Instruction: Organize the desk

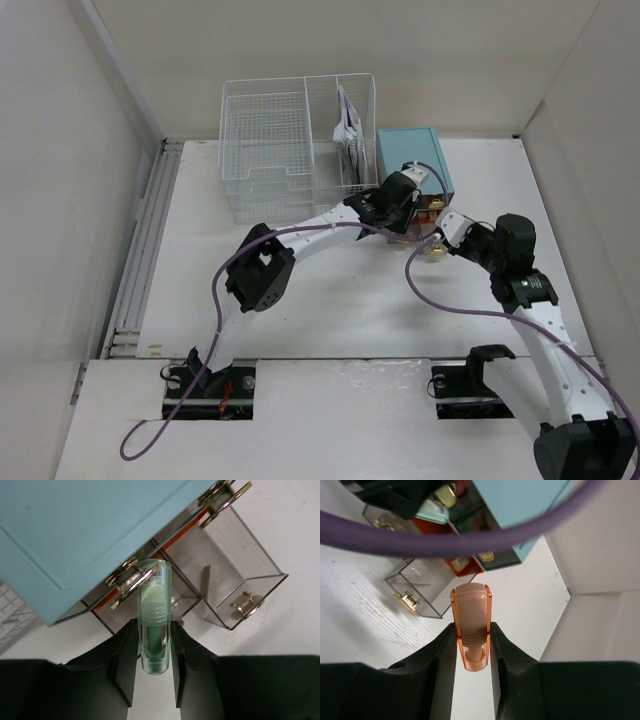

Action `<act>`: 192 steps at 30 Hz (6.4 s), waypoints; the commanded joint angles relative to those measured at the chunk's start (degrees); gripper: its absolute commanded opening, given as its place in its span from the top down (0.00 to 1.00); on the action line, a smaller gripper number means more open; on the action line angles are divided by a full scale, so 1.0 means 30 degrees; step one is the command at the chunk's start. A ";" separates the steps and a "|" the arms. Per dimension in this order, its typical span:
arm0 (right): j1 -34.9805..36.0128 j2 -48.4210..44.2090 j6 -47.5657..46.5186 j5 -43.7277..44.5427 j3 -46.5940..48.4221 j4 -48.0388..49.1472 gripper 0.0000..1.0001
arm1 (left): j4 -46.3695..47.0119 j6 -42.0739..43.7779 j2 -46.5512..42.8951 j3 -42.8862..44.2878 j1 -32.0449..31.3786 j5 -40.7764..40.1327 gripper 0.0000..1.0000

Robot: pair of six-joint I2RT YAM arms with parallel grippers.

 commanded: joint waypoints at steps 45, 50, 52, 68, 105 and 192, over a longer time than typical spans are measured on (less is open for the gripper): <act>-0.1394 -0.0474 0.0717 -0.1561 0.0138 0.1104 1.00 | -0.1633 0.1116 0.0753 0.2799 0.1705 -0.1525 0.57; -0.1569 -0.0298 0.0717 -0.1737 0.0138 0.1104 1.00 | -0.1633 0.1116 0.0579 0.2799 0.1705 -0.1174 0.57; -0.1569 -0.0298 0.0717 -0.1737 0.0138 0.1104 1.00 | -0.1459 0.0942 0.0345 0.2594 0.1705 -0.1174 0.57; -0.1569 0.5967 -0.4347 -0.7857 0.3005 -0.1296 1.00 | 0.2231 -0.1782 -1.1456 -1.0573 -0.0782 -0.2578 0.58; 0.2122 1.5727 -0.9478 -0.7481 1.0011 -0.3585 1.00 | 0.3757 -0.8844 -2.3886 -2.3597 -0.4651 -0.4893 0.58; -0.7927 1.9858 -1.5367 -1.0993 1.1622 -1.9784 1.00 | 0.6363 -0.6648 0.0929 -0.2416 0.0621 -0.4250 1.00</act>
